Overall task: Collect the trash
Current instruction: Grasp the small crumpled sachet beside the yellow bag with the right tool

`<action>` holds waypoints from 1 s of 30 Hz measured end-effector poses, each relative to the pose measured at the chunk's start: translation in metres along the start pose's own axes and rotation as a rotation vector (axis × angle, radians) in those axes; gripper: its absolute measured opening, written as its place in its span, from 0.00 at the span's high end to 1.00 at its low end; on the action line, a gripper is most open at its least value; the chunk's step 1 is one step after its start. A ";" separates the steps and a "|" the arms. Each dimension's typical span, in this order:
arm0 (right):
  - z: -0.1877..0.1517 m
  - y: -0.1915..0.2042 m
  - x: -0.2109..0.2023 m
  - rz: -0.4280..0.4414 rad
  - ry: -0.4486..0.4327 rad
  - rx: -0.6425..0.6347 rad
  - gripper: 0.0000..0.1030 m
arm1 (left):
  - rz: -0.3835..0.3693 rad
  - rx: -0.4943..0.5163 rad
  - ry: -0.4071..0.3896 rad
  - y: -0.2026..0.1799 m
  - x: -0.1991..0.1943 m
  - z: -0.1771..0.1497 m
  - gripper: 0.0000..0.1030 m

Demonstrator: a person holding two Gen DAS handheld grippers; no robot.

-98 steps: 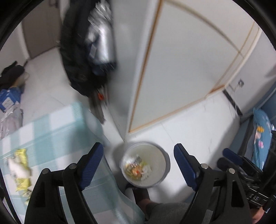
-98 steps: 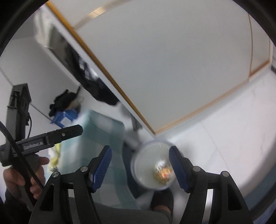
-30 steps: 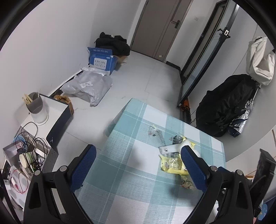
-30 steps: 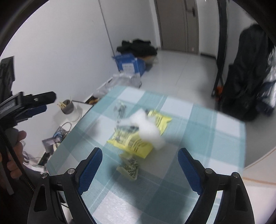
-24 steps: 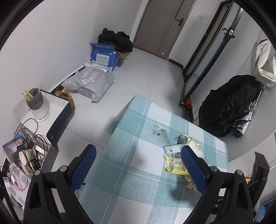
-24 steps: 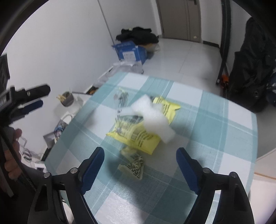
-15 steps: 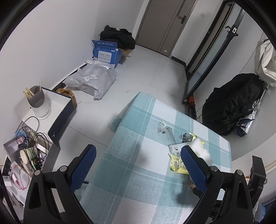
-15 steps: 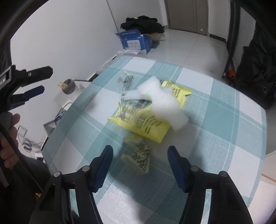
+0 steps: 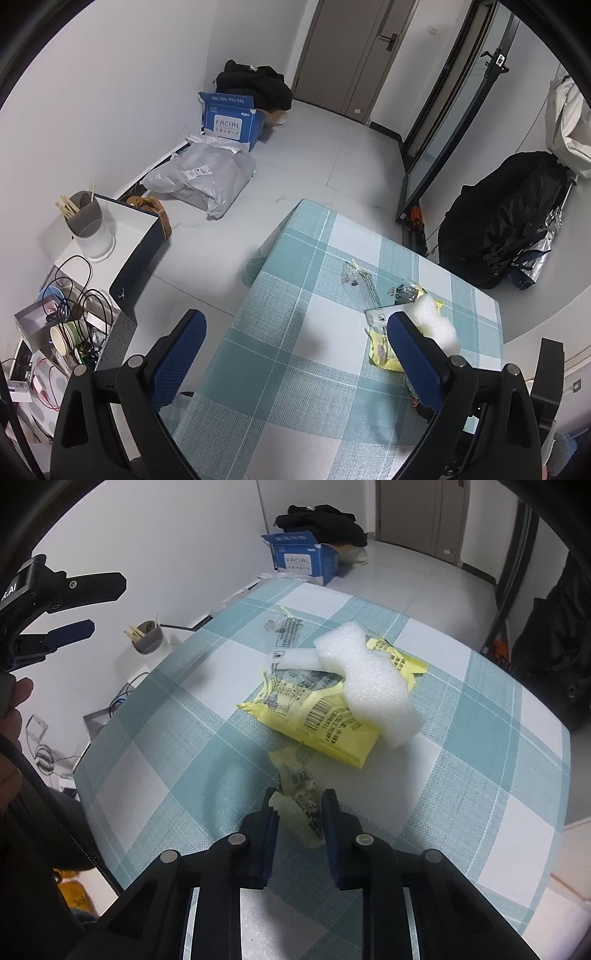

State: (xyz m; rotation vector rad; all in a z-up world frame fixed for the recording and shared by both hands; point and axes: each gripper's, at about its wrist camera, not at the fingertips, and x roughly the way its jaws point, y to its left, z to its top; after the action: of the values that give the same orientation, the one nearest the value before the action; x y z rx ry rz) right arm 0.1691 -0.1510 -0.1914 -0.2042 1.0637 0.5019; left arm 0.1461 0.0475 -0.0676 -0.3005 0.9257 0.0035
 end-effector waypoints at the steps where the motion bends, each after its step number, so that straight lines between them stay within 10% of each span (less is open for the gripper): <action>1: -0.001 0.000 -0.001 -0.004 -0.001 -0.004 0.79 | -0.002 -0.002 0.002 0.000 0.000 0.000 0.06; 30: -0.033 -0.020 -0.050 0.045 -0.088 0.022 0.80 | -0.037 0.081 0.037 -0.047 0.013 -0.008 0.06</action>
State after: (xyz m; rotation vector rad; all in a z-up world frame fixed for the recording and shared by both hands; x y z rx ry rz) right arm 0.1341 -0.1964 -0.1653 -0.1374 0.9890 0.5348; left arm 0.1540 -0.0015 -0.0701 -0.2429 0.9542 -0.0740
